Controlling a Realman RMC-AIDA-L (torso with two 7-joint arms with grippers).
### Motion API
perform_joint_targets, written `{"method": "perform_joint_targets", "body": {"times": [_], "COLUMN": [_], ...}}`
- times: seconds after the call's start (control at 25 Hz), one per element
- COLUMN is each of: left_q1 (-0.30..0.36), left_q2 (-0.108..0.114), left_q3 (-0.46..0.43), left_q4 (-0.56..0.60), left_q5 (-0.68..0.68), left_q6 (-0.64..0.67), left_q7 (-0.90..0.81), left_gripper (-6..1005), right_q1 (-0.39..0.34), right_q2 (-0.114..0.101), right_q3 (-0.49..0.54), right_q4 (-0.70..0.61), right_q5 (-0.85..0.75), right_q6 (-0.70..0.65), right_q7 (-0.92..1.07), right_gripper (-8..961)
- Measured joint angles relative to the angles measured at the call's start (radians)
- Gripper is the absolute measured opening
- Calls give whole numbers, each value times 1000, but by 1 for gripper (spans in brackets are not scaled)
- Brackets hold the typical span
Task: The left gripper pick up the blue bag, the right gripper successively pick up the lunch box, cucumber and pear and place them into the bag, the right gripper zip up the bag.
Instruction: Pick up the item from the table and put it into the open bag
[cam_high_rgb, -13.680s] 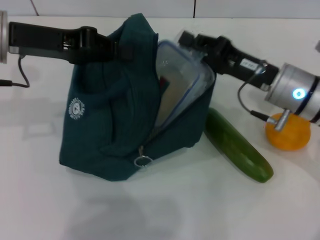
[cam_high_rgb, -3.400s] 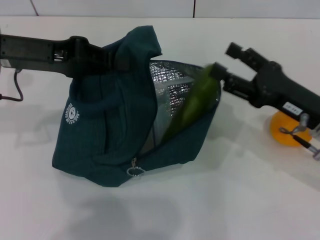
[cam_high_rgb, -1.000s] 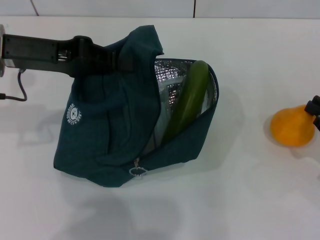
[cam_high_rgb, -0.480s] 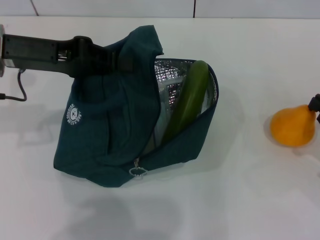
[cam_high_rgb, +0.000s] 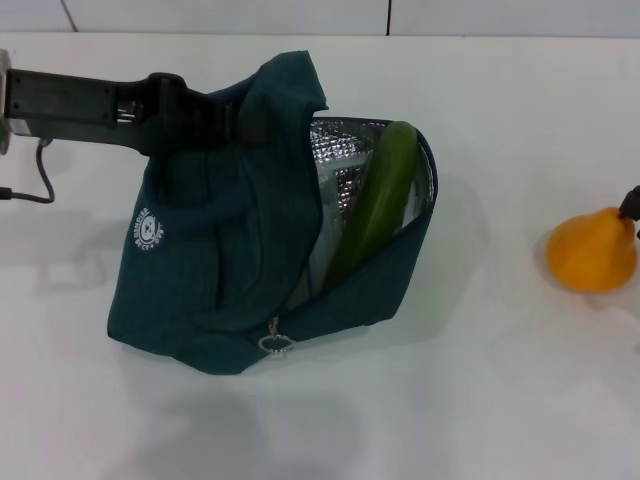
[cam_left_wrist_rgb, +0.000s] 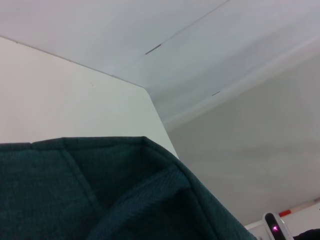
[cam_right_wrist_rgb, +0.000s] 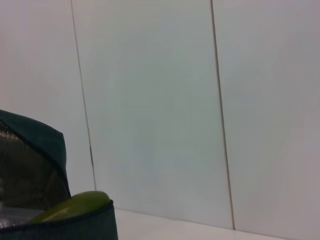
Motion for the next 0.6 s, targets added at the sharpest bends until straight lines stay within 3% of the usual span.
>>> {"method": "perform_joint_targets", "body": {"times": [0.32, 0.6], "left_q1": [0, 9], "left_q2": [-1, -2], "left_q3": [-5, -6], "left_q4": [0, -1], "left_q5": [-1, -1], "left_q6": [0, 1], "left_q7": [1, 1], "left_gripper": [47, 48], "right_q1": [-7, 54], "right_q2": [-3, 4], "right_q3": [77, 90], "right_q4": [6, -4], "right_q5": [10, 0], "right_q6": [-98, -220], "right_q7": [101, 250], "right_gripper": [22, 21]}}
